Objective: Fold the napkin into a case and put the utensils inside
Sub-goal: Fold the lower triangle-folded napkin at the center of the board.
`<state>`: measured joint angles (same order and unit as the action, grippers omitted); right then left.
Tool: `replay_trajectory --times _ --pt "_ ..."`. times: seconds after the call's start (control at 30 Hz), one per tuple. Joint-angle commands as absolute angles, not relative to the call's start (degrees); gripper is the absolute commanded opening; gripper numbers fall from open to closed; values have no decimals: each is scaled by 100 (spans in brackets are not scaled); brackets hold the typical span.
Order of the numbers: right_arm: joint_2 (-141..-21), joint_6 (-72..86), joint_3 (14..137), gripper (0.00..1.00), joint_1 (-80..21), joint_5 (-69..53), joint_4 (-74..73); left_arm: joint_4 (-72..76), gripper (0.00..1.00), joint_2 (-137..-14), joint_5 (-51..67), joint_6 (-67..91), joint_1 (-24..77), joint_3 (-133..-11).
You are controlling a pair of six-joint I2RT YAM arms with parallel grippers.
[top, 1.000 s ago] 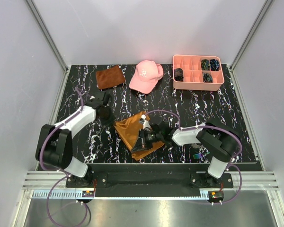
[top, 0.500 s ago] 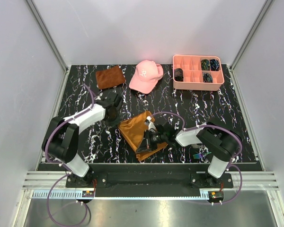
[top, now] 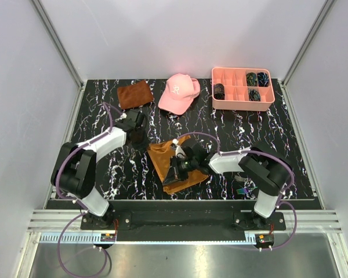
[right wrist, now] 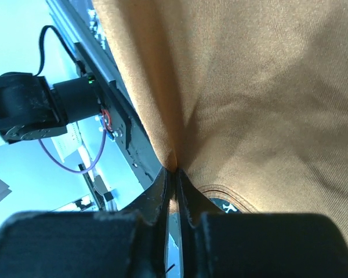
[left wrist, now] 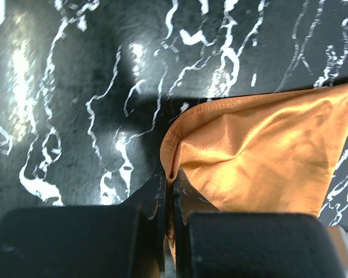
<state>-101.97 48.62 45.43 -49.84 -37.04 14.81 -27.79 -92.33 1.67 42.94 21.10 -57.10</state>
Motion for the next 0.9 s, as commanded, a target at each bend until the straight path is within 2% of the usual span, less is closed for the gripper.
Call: replay_trajectory --times 0.0,0.03,0.13,0.17,0.27,0.33,0.37,0.53,0.63,0.73,0.8,0.83,0.87 --pt "-10441 4667 4825 11 -5142 -4034 835 -2004 0 -9369 246 3929 1925 -5748" --pt "-10546 4615 4869 19 -5150 -4052 722 -1978 0 -9439 333 3903 1899 -5731" --pt "-10643 4492 5176 29 -5150 -4017 423 -1794 0 -9571 535 3894 1802 -5617" --pt "-10617 4465 5377 38 -5142 -3930 352 -1767 0 -9606 580 3885 1776 -5590" --pt "-10529 4324 5790 54 -4985 -3666 -174 -1679 0 -9703 729 3832 1749 -5555" --pt "-10521 4263 6036 57 -4826 -3691 -324 -1617 0 -9721 791 3780 1749 -5511" --pt "-10512 4219 6125 62 -4756 -3622 -403 -1617 0 -9721 808 3771 1740 -5511" --pt "-10730 3877 6889 66 -4228 -3516 -1036 -1617 0 -9712 931 3735 1696 -5511" --pt "-11081 3727 7328 60 -3904 -3437 -1151 -1617 0 -9703 967 3779 1679 -5493" --pt "-11415 3621 7855 40 -3710 -3349 -1265 -1591 0 -9712 1046 3823 1670 -5467" --pt "-11609 3560 8137 31 -3656 -3340 -1344 -1573 0 -9729 1142 3884 1679 -5449" --pt "-11819 3560 8408 17 -3621 -3357 -1406 -1538 0 -9738 1169 3902 1670 -5432" --pt "-11926 3560 8533 14 -3621 -3401 -1415 -1486 0 -9738 1204 3937 1670 -5388"
